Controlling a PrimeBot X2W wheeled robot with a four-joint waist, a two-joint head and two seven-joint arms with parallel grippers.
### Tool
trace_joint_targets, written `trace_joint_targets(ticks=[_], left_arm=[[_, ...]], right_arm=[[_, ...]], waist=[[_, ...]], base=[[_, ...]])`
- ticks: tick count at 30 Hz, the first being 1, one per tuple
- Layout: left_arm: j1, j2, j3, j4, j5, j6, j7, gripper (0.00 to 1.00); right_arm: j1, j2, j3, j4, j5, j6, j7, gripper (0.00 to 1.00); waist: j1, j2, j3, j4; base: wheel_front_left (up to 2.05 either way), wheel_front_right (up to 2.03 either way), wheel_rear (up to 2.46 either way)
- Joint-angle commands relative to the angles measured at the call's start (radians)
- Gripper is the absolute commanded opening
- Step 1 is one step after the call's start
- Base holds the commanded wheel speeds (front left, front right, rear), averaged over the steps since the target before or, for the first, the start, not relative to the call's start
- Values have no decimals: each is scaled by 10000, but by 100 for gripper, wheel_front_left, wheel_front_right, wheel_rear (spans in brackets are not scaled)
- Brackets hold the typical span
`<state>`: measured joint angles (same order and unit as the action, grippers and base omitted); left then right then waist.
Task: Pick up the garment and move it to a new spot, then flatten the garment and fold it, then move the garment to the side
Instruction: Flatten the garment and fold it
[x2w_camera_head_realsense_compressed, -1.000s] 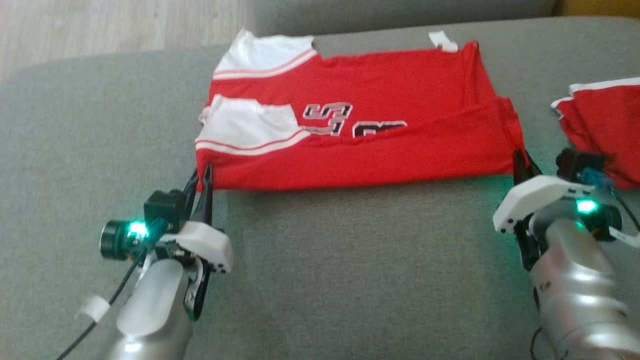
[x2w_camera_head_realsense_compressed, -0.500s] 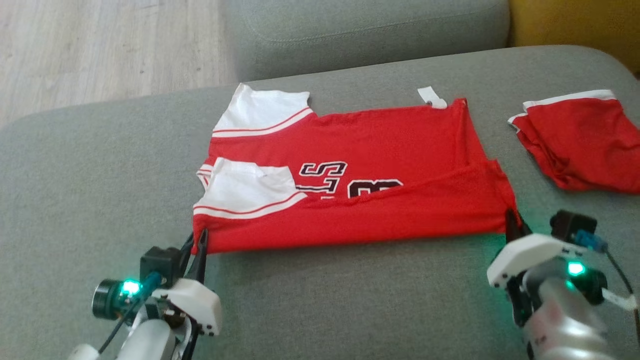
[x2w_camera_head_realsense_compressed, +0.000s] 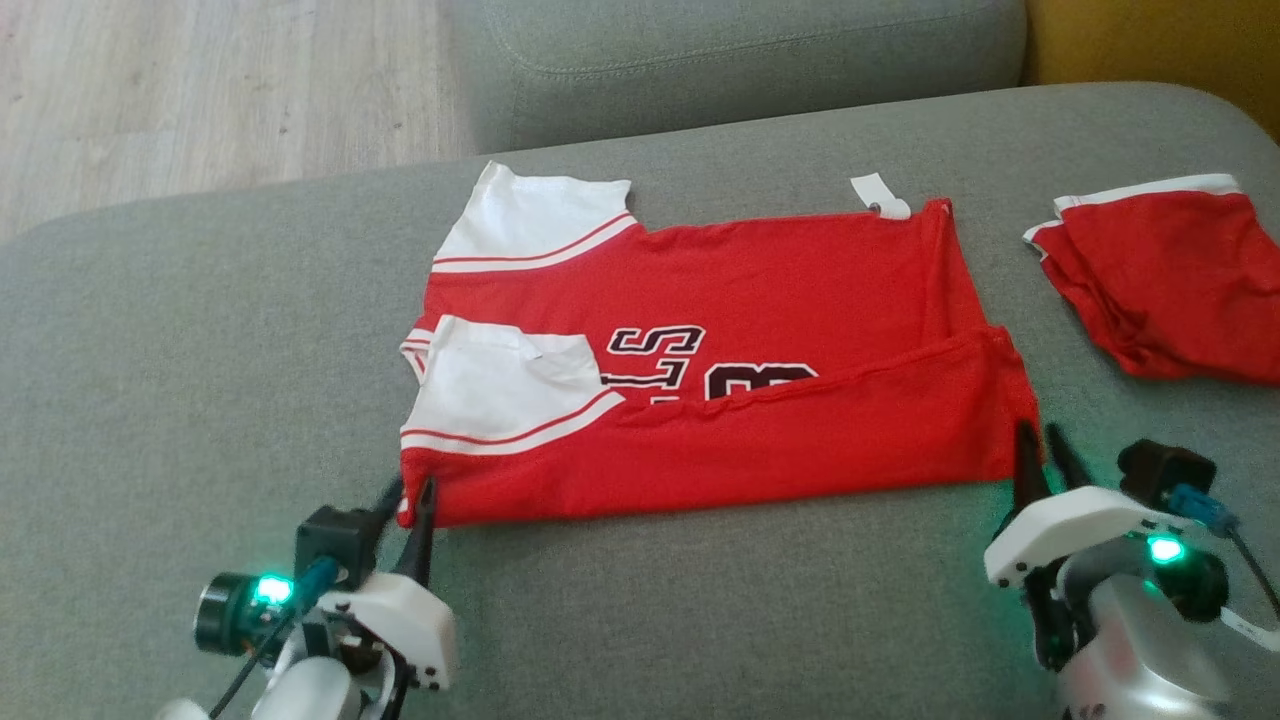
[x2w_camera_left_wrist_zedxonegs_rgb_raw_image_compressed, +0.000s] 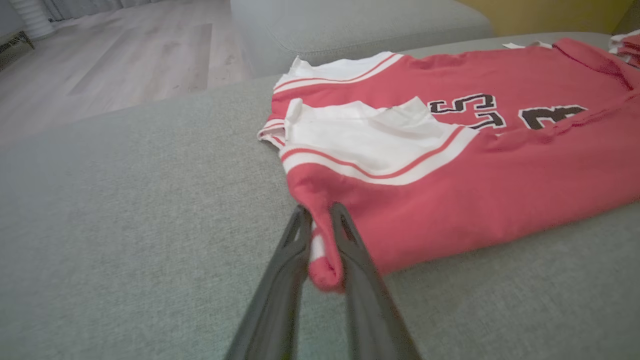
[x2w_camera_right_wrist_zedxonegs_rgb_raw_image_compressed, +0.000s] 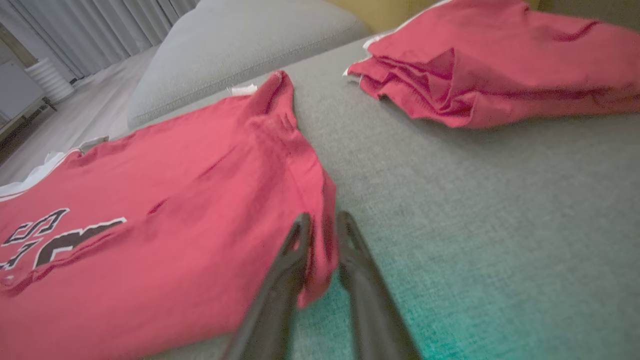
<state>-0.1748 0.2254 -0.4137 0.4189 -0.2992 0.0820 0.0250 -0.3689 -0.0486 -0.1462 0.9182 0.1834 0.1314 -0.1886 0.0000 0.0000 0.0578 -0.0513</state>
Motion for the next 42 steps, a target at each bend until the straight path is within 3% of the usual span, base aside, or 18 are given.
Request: trace_joint_targets(ticks=[1,9,17,22,25,28,36,42], left_arm=[[-430,165,460,-293,20,210,-325,100],[-815,-51,805,-666,-26,436,-1997,100],[-2390,184,816,-1097,266,34,-2501,100],[-4644,767,721,-452,347,-817,-1405,100],[-6030,1206,597,452,282,-1499,-326,100],[-7184,1599,413,1406,97,-1902,649,100],[-8920,2409,-163,3414,-794,-2119,2588,100],[-9466,2991,-438,4262,-1248,-2124,2792,100]], right_arm=[[-84,-17,328,-757,-7,-7,-305,100],[694,-17,1243,-3489,432,-7,-713,100],[1271,-17,1694,-5617,637,-7,-729,100],[989,-17,2055,-6189,870,-7,-730,100],[791,-17,2331,-6487,1094,-7,-730,100],[610,-16,2623,-6730,1319,-7,-731,100],[423,-16,3108,-7105,1802,-7,-731,100],[356,-16,3067,-7250,2045,-7,-731,100]], waist=[[0,0,29,-11],[0,0,190,-135],[0,0,1071,-650],[0,0,2015,-1253],[0,0,2579,-1638],[0,0,3091,-2026],[0,0,3948,-2719],[0,0,4328,-3120]], base=[[0,0,0],[0,0,0],[0,0,0],[0,0,0],[0,0,0],[0,0,0],[0,0,0],[0,0,0]])
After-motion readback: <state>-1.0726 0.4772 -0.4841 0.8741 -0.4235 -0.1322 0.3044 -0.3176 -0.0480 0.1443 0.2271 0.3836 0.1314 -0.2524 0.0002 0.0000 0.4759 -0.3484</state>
